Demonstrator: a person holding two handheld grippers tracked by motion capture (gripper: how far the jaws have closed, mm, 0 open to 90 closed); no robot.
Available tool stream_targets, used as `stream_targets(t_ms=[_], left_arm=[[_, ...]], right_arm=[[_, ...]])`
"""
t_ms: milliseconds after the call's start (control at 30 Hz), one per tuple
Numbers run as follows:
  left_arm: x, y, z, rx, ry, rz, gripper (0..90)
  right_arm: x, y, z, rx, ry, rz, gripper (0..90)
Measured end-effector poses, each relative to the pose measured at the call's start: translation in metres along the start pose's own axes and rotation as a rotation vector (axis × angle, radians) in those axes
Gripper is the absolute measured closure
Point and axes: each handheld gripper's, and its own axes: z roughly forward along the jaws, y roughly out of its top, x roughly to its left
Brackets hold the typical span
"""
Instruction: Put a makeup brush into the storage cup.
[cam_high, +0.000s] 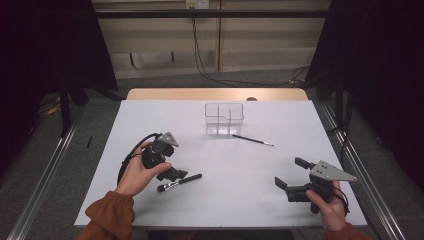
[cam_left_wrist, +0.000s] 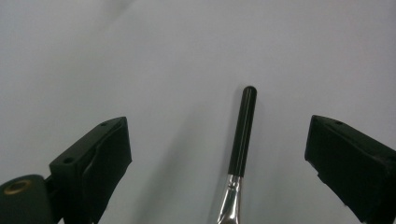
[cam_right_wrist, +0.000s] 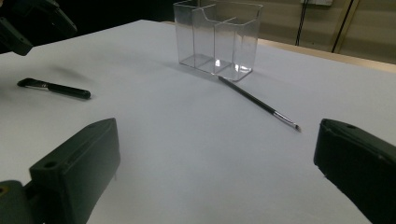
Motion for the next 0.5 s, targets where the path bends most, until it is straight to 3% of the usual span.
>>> stream_targets(t_ms=[167,300,367,500], left_arm=[[-0.001,0.002,-0.001,0.046,0.018,0.016,6.9],[-0.002,0.001,0.003,0.097,0.005,0.024,6.9],[-0.002,0.000,0.007,0.136,-0.032,0.016,7.1],[-0.004,-0.002,0.013,0.176,-0.046,0.015,8.6]], right_arm=[[0.000,0.000,0.000,-0.001,0.000,-0.005,0.3],[0.000,0.000,0.000,0.001,0.001,-0.005,0.2],[0.000,0.000,0.000,0.001,0.002,-0.006,0.3],[0.001,0.000,0.000,0.004,0.005,-0.005,0.3]])
